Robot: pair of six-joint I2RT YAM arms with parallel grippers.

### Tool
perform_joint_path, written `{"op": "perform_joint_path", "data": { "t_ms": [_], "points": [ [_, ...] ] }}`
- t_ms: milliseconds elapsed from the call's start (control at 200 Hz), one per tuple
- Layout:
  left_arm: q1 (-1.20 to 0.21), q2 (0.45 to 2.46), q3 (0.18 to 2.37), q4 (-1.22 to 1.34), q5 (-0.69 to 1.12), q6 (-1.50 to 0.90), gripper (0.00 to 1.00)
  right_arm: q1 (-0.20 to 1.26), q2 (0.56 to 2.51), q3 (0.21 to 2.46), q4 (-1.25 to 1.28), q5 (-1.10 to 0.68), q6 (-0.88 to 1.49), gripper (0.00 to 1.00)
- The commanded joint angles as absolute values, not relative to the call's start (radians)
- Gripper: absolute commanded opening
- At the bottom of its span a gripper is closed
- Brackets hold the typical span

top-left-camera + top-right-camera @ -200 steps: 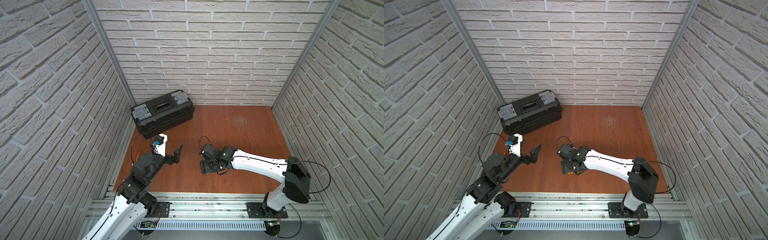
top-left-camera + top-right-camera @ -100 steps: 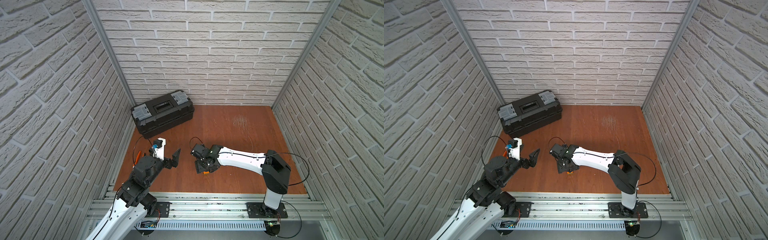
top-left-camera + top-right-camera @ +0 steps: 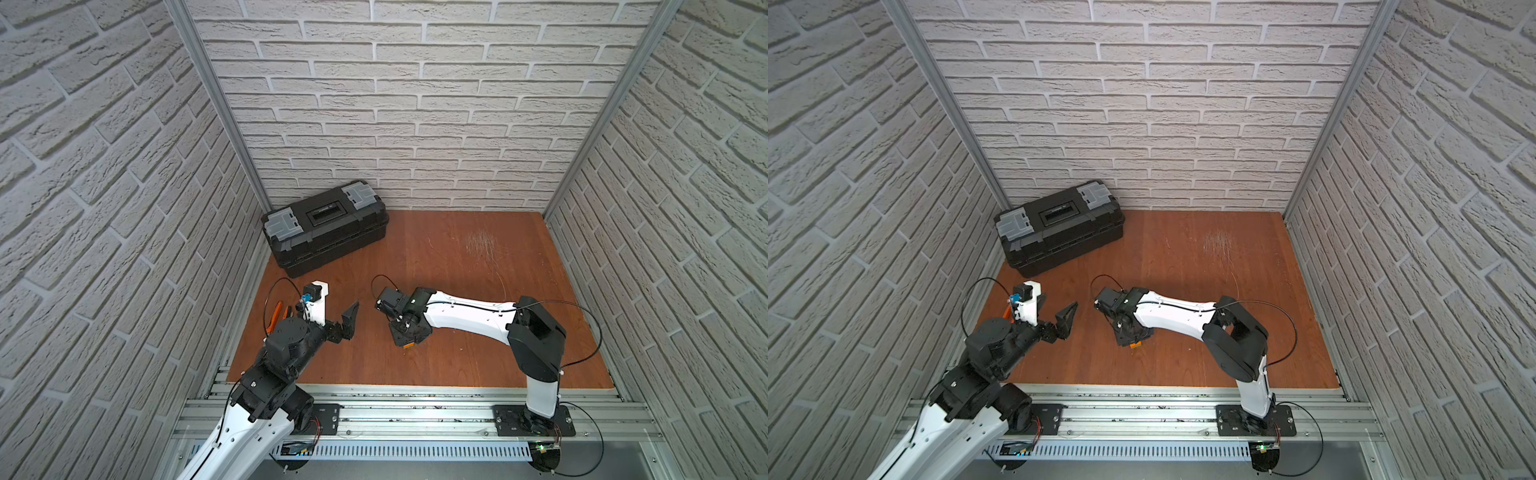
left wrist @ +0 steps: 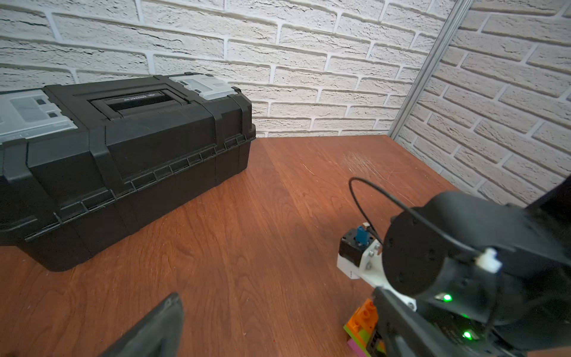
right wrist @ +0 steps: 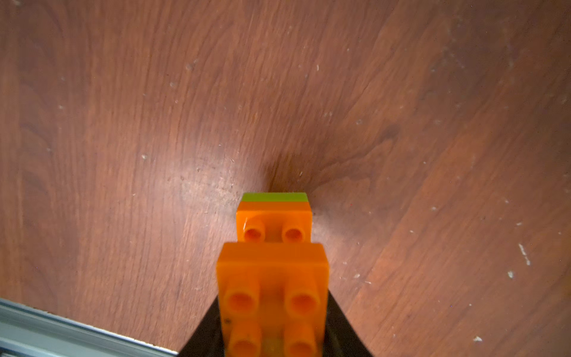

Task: Assemble a carrot with lego
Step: Adjust the lego brick at the center of the board.

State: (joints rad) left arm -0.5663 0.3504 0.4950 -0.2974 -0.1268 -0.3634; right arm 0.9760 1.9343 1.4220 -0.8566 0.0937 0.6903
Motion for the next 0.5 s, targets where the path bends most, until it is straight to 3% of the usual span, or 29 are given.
{"op": "perform_joint_path", "data": {
  "t_ms": [0,495],
  "points": [
    [-0.572,0.330,0.482,-0.289,-0.135,-0.376,0.98,0.973,1.943,1.444,-0.876,0.066,0.596,0.37],
    [-0.571,0.313,0.479,-0.291,-0.078,-0.332,0.98,0.966,1.874,1.465,-1.016,0.021,0.063,0.05]
  ]
}}
